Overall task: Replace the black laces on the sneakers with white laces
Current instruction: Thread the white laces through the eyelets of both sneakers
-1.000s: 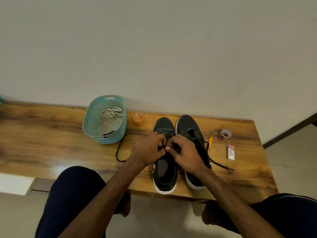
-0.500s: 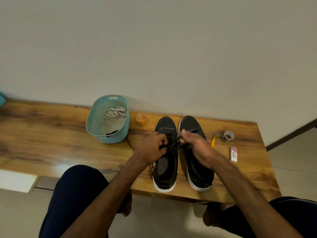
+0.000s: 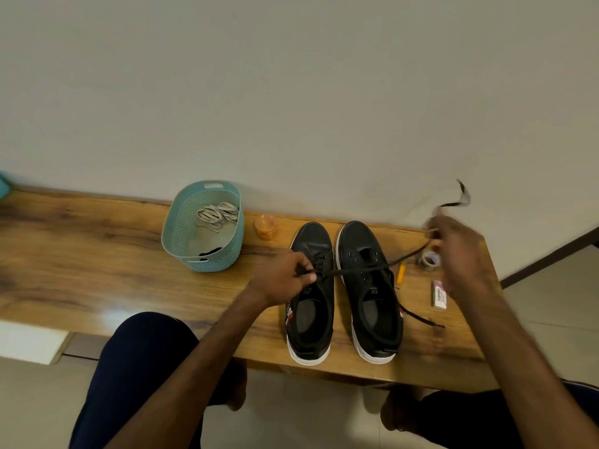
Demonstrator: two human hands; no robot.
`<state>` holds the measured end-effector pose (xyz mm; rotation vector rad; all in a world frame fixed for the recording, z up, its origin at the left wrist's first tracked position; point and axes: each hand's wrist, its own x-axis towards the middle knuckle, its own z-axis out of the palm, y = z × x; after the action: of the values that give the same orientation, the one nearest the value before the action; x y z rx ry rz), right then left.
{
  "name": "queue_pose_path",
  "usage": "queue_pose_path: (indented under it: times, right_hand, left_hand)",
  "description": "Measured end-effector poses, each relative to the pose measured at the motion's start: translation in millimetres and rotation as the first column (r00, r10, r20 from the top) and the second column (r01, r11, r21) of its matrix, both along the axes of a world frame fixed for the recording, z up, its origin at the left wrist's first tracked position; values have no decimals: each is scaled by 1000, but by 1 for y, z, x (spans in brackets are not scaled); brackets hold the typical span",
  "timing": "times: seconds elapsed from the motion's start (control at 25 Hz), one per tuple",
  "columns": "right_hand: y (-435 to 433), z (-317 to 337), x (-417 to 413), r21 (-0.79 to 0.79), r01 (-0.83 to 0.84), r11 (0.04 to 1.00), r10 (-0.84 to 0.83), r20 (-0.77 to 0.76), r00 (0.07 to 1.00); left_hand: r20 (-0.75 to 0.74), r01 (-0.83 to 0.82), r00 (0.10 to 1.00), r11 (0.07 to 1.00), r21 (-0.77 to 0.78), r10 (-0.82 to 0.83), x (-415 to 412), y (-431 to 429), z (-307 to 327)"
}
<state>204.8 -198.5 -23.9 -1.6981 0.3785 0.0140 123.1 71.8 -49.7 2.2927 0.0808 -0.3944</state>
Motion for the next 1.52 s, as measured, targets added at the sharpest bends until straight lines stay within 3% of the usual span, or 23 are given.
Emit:
queue_pose_path:
  times: [0.04,0.08,0.16,0.24,0.32,0.4,0.44,0.48,0.52,0.56,0.6,0.64,0.68,0.76,0.84,0.92,1.0,1.08,1.16,1.28,1.52]
  right_hand:
    - [12,-13,-5,-309,-140,941,147,0,989]
    - [25,-24,-12,-557,-254,791,287,-28,958]
    - [48,-34,-27,-803,-276,528,422,-34,906]
    - [64,-33,-41,-853,-278,442,569,28,822]
    - [76,-37,-53,-846,-342,408,680,32,733]
    - [84,-42,-61,-843,-382,379,718,8,696]
    - [86,-43,-62,-833,-407,373,734,-3,679]
    - [87,-43,-62,-814,-455,361,759,-26,650]
    - [86,-42,-61,-794,-516,320,796,-70,602]
    - [85,-41,-61,-792,-559,246,832,-124,541]
    - [83,-41,-60,-805,-571,161,848,-183,498]
    - [81,-41,-60,-830,-549,103,842,-221,493]
    - [79,-38,-59,-859,-505,79,819,-233,524]
    - [75,-34,-54,-910,-409,65,743,-230,629]
    - [74,-36,-50,-924,-368,103,701,-195,687]
    - [75,-43,-49,-853,-432,294,720,-100,687]
    - [83,-47,-55,-718,-552,424,753,-59,655]
    - [91,-50,-65,-693,-606,391,779,-101,619]
    - [93,-52,-69,-768,-555,321,759,-142,636]
    - [91,-50,-70,-826,-475,302,688,-156,709]
    - [92,-51,-75,-835,-466,292,646,-187,740]
  left_hand:
    - [-87,-59,995,982,-178,44,0,-1,7]
    - [-151,-138,984,937,-321,93,0,1,15]
    - [-196,-323,946,785,-529,257,3,8,34]
    - [-219,-476,850,521,-709,479,4,26,48]
    - [-295,-588,680,260,-766,671,1,50,56]
    - [-359,-682,487,91,-725,796,-3,75,53]
    - [-347,-712,414,62,-700,841,-4,86,50]
    - [-285,-732,367,87,-675,885,-4,94,48]
    - [-153,-766,363,201,-610,919,-5,99,47]
    - [45,-801,432,405,-441,901,-5,100,44]
    - [221,-801,547,582,-142,807,-7,98,41]
    - [308,-739,670,648,185,675,-10,93,37]
    - [301,-644,763,639,420,571,-14,86,32]
    - [215,-518,836,596,614,505,-18,73,25]
    - [265,-499,859,594,631,439,-17,64,23]
    - [367,-435,890,749,500,272,-10,50,22]
    - [362,-195,930,920,341,63,-4,28,19]
    - [195,95,964,919,383,-181,-1,8,11]
    - [63,224,957,857,464,-285,1,0,-1]
    - [132,174,953,852,494,-272,1,4,-9]
    - [267,44,932,807,589,-245,-2,-16,-21]
